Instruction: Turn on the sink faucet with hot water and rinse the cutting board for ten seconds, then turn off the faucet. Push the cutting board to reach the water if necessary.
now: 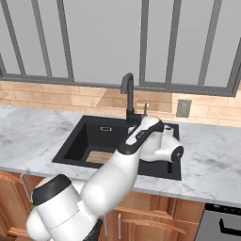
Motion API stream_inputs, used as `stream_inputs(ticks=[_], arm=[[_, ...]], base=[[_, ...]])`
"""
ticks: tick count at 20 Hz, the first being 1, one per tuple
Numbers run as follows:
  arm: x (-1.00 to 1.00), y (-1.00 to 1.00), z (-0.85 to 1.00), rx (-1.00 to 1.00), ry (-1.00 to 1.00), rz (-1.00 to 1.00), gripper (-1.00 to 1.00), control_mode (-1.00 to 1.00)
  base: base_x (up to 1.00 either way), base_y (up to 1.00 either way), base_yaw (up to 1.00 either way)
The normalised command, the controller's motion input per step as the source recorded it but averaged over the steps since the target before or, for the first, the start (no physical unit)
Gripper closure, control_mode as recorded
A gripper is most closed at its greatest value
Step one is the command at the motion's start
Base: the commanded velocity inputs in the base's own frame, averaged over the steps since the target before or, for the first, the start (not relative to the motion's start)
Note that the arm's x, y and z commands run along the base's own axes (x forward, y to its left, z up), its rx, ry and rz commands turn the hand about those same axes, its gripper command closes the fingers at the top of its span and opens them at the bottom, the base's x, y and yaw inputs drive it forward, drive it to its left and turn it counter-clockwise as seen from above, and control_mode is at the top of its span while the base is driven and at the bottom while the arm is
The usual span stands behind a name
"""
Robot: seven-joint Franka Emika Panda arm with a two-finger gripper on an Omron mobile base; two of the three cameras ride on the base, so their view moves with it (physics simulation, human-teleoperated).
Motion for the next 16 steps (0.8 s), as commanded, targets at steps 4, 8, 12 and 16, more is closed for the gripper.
stream_inputs(ticks=[4, 8, 12, 16], arm=[[0.36, 0.00, -0.01, 0.01, -0.01, 0.01, -1.00, -1.00], [0.38, 0.00, -0.02, 0.00, 0.00, 0.00, -1.00, -1.00], [0.29, 0.05, 0.00, 0.00, 0.00, 0.00, -1.00, -1.00], [0.38, 0.08, 0.00, 0.00, 0.00, 0.00, -1.00, -1.00]], base=[[0.00, 0.00, 0.00], [0.00, 0.00, 0.00], [0.00, 0.00, 0.00], [0.00, 0.00, 0.00]])
